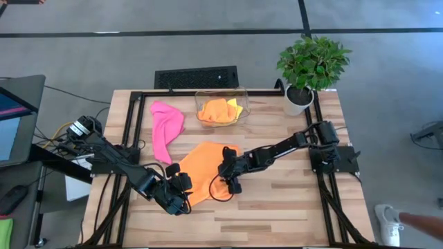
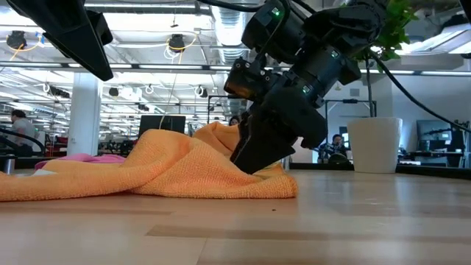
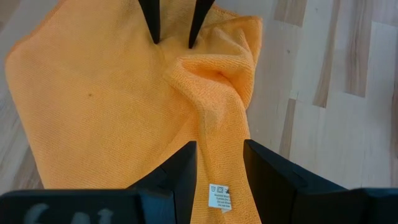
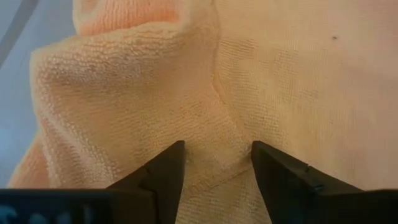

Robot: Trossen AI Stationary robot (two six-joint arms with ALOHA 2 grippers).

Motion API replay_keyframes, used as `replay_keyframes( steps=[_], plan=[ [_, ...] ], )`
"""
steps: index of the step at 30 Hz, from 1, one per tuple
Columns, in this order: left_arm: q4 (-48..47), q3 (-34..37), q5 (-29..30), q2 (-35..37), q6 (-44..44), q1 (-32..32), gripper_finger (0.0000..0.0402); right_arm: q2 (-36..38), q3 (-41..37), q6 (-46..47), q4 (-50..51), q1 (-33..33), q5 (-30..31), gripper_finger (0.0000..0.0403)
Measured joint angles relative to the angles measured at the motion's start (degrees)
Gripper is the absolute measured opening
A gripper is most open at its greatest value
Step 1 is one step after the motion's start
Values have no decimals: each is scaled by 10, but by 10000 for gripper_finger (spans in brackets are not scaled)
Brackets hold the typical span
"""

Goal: Fold microfiber towels
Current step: Fold the orange towel

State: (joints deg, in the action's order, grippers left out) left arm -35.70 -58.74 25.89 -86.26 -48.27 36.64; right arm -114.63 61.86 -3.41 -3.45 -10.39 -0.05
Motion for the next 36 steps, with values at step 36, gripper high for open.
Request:
replay_keyframes(
  steps=[36],
  plan=[
    [0,0,0,0,0,0,123,0,55,-106,-65,48,-211,148]
  ],
)
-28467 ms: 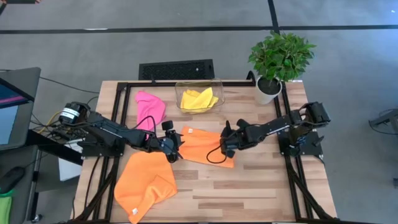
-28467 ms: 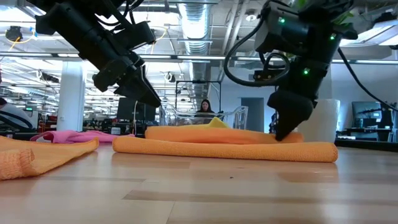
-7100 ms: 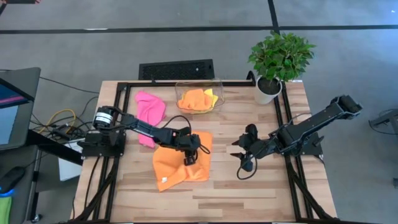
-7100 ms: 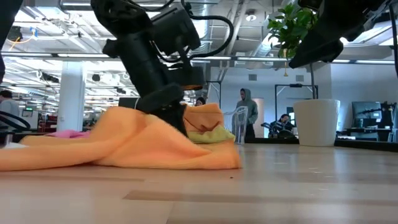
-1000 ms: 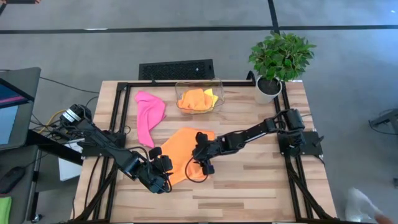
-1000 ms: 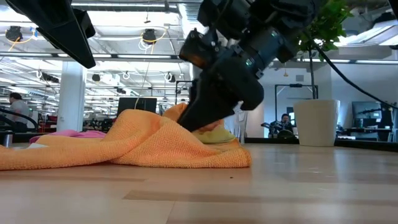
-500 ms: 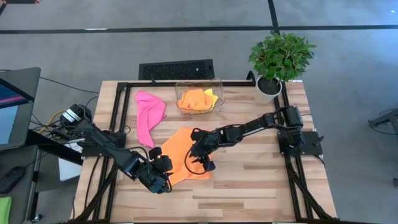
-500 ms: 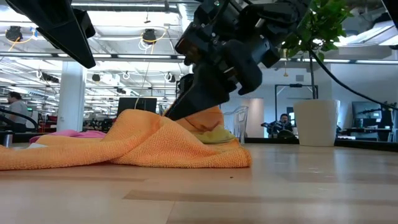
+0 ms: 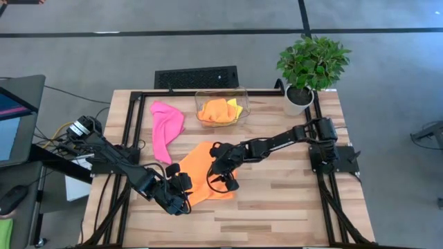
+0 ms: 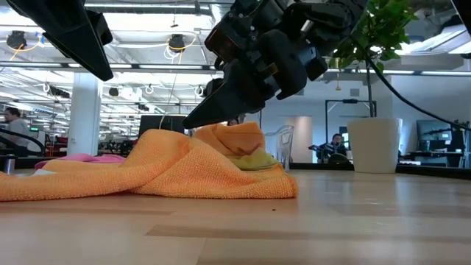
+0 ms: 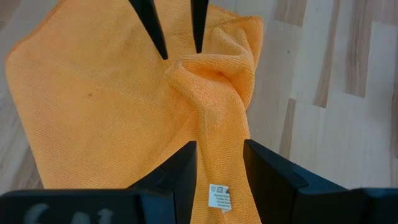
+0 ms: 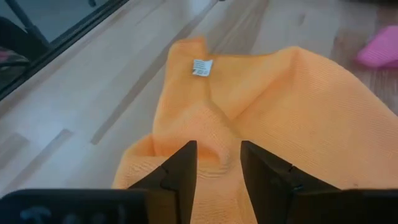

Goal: Fold microfiber towels
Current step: Fold the orange towel

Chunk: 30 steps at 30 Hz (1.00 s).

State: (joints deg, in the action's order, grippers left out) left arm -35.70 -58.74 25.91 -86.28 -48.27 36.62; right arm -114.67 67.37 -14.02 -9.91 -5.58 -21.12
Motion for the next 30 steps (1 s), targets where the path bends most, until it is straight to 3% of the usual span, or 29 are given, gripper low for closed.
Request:
replay_keyframes(
  steps=[30],
  plan=[
    [0,0,0,0,-10,0,123,-19,-12,55,-48,-4,20,141]
  ],
)
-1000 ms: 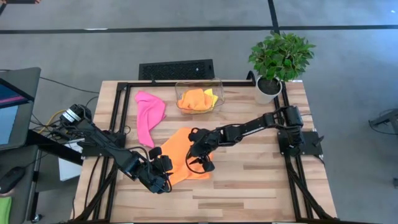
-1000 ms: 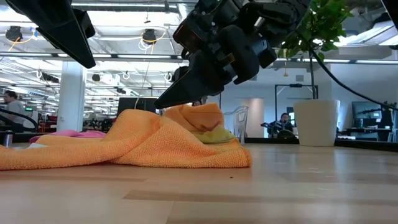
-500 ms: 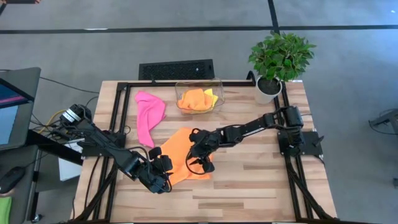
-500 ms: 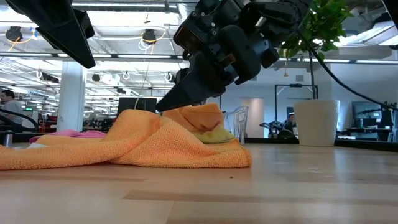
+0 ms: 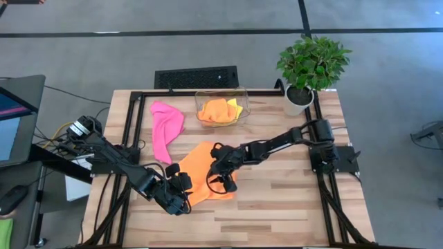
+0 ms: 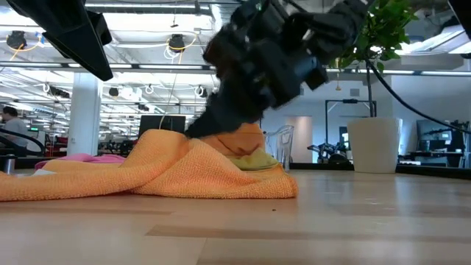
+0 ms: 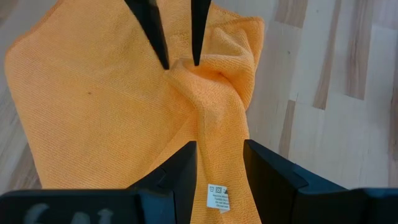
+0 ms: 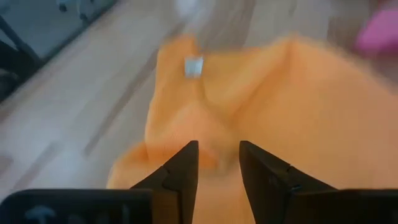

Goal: Fold microfiber towels
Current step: Fold the orange towel

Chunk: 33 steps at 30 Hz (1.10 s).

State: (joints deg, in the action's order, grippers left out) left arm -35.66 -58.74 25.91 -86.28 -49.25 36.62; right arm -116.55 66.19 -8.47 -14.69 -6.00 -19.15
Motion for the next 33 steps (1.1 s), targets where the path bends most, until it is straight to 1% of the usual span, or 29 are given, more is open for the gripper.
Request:
replay_keyframes(
  steps=[4,8,11,14,19,20,22,26,29,33],
  plan=[
    [0,0,0,0,0,0,123,-29,7,10,-22,0,0,139],
    [0,0,-1,0,0,0,123,-29,7,7,-12,0,-1,138],
    [0,0,-3,0,0,0,123,-28,7,6,-4,-1,-5,129],
    [0,0,-4,0,0,0,123,-15,6,-3,1,-6,-11,102],
    [0,0,-4,-1,-6,0,123,12,6,-6,37,-15,-11,20],
    [0,0,-6,-1,-9,0,123,21,6,-5,48,-19,-11,12],
    [1,0,-6,-1,-11,1,123,38,6,-4,48,-28,-11,13],
    [49,31,-10,-1,-3,14,123,66,6,-8,67,-50,6,13],
    [82,58,-23,-1,-40,22,123,82,6,-23,77,-65,23,5],
    [109,83,-18,-1,-72,29,123,89,6,-25,79,-76,42,11]
  ],
)
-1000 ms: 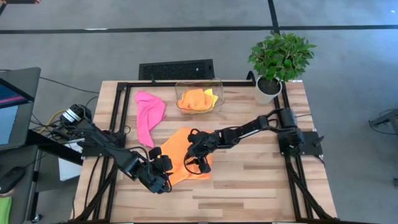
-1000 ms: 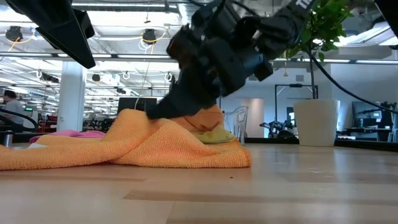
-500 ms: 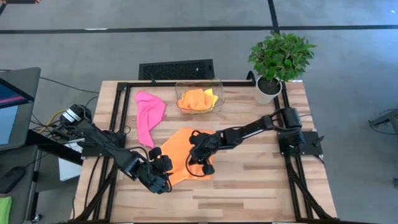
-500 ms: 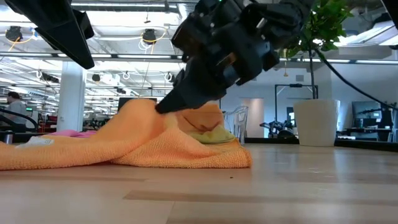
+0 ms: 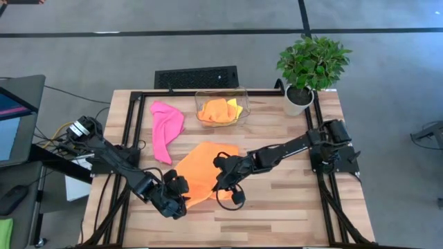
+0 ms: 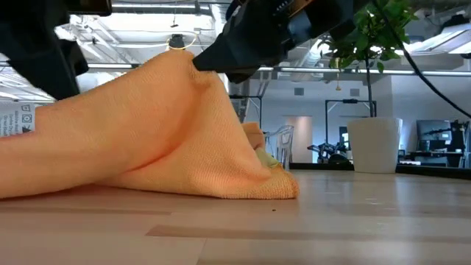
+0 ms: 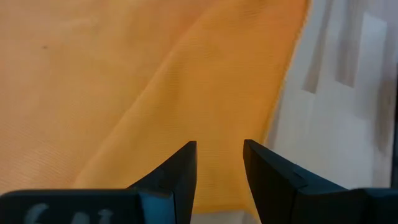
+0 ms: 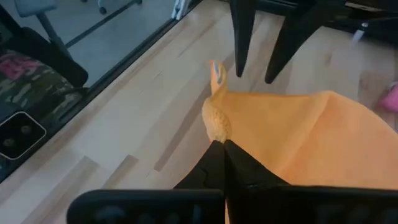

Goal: Fold microfiber towels
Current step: Fold the orange towel

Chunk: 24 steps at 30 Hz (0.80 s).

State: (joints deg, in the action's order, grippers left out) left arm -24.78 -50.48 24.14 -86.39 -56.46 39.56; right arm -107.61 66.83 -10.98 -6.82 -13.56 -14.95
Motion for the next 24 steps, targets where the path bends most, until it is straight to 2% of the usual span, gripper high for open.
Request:
replay_keyframes(
  steps=[4,7,16,24],
  plan=[
    [13,4,-9,0,-12,3,123,1,0,0,0,0,1,6],
    [35,4,-8,-1,14,6,123,1,0,0,0,3,1,4],
    [64,5,-31,-68,24,11,123,1,0,0,2,10,3,6],
    [63,5,-94,-98,-4,15,122,1,0,0,9,14,3,11]
  ],
)
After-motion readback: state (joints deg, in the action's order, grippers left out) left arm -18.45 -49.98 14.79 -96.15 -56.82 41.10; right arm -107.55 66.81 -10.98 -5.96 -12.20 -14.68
